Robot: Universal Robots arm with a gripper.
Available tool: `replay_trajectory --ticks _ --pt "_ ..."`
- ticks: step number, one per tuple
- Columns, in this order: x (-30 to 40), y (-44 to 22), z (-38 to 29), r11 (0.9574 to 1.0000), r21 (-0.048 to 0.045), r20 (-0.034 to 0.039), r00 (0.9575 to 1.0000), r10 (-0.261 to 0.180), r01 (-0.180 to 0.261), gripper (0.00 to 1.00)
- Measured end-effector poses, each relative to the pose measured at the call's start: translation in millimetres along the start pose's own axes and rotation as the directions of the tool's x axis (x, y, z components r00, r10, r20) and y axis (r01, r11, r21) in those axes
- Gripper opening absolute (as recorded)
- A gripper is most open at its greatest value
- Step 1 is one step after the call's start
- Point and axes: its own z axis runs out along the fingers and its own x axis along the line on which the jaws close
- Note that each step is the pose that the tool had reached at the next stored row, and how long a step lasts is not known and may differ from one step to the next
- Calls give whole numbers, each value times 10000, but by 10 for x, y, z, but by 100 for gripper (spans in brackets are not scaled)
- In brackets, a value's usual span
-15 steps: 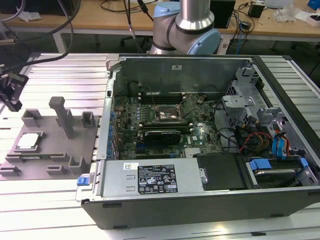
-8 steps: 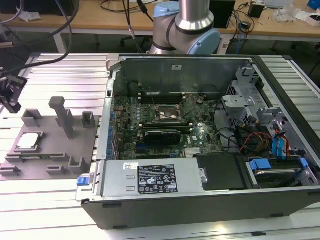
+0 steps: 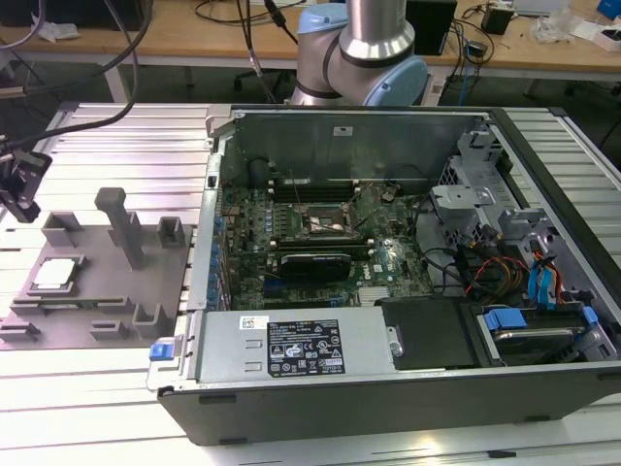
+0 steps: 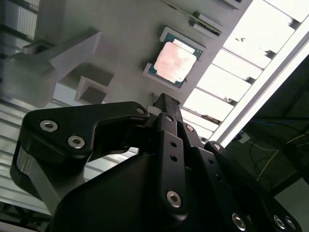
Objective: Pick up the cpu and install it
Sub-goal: 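Pick up the cpu and move it towards the insertion slot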
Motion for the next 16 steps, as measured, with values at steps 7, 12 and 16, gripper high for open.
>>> replay_trajectory --ticks 7,12,16 --pt "32 -5 47 10000 0 0 10000 0 0 11" --pt "59 -11 110 10000 1 -1 10000 1 -1 11" --pt "65 -45 215 10000 1 -2 10000 -1 1 11"
